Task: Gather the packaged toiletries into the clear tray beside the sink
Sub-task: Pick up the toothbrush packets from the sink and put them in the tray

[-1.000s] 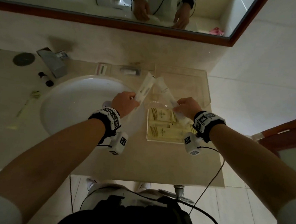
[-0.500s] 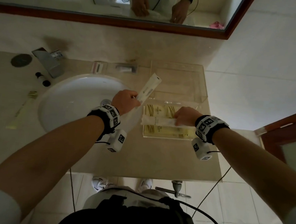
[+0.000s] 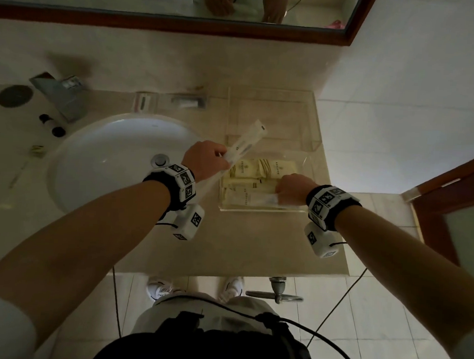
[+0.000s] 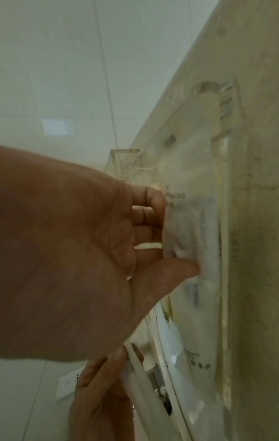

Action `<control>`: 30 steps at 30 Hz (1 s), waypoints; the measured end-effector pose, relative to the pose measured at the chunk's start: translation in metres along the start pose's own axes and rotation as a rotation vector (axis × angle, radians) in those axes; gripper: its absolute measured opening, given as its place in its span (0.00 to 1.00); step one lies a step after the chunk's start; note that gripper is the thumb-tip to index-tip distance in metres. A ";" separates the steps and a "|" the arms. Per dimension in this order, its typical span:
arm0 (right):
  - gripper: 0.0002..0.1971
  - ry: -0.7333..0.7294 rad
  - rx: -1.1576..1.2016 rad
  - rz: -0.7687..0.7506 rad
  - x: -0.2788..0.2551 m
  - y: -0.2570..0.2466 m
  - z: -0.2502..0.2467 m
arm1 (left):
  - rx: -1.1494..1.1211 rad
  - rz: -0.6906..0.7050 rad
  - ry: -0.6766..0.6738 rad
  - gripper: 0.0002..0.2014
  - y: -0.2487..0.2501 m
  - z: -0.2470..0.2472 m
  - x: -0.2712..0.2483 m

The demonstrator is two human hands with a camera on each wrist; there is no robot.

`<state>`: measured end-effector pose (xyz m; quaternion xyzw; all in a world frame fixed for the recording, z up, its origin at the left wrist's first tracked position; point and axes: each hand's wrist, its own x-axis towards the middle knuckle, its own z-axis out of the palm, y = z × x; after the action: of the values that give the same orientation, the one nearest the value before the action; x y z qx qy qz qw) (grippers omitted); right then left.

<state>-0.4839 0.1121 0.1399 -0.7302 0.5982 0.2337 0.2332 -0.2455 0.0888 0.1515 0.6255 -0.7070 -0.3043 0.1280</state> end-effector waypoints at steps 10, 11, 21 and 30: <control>0.07 0.071 0.137 -0.191 -0.002 0.008 0.004 | 0.016 0.001 -0.008 0.09 0.011 0.009 0.003; 0.11 0.083 0.148 -0.215 -0.001 0.009 0.004 | 0.021 0.003 -0.011 0.10 0.012 0.008 0.003; 0.14 0.107 0.163 -0.312 -0.001 0.010 0.007 | 0.018 0.000 -0.045 0.14 0.019 0.007 0.015; 0.08 0.237 0.480 -0.188 -0.004 0.014 -0.008 | -0.002 0.041 -0.165 0.11 0.031 0.017 0.024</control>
<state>-0.4982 0.1073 0.1475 -0.7286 0.5892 -0.0241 0.3485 -0.2845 0.0716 0.1520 0.5836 -0.7274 -0.3527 0.0762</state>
